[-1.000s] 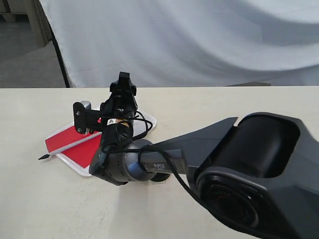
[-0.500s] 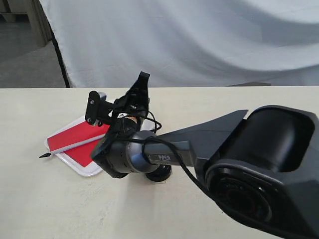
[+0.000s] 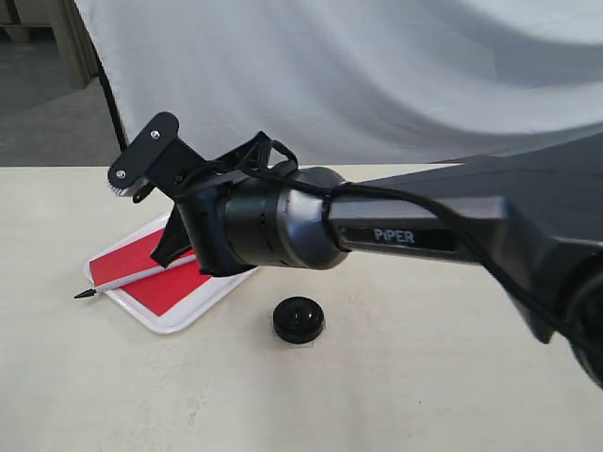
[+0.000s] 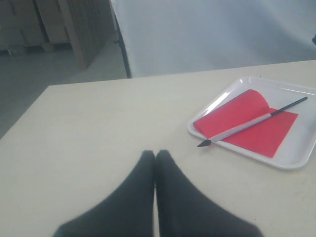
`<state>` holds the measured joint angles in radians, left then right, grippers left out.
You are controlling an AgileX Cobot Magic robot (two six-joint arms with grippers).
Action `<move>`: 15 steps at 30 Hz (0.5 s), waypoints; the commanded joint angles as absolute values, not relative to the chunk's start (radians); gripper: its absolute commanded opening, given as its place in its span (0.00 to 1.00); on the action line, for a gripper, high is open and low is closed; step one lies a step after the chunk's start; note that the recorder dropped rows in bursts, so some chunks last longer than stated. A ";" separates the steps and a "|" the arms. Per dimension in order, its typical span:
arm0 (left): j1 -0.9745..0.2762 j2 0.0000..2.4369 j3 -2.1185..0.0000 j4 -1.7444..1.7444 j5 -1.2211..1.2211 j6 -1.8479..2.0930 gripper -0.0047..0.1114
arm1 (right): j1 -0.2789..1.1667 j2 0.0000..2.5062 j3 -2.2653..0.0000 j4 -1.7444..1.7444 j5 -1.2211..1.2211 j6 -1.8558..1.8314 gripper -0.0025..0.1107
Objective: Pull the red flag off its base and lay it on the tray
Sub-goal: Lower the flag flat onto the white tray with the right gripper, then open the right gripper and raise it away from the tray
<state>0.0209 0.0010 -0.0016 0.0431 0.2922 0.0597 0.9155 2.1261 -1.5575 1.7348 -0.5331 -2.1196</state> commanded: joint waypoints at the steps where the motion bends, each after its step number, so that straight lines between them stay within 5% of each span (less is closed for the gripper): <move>1: 0.013 0.000 0.000 0.048 0.282 0.057 0.04 | 0.910 2.078 -1.430 1.744 -0.478 -2.124 0.02; 15: 0.013 0.000 0.000 0.048 0.282 0.057 0.04 | 0.824 1.956 -1.278 1.743 0.318 -1.827 0.02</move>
<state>0.0209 0.0010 -0.0016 0.0431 0.2922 0.0597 0.8779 1.9753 -1.2822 1.7471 0.1628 -1.9834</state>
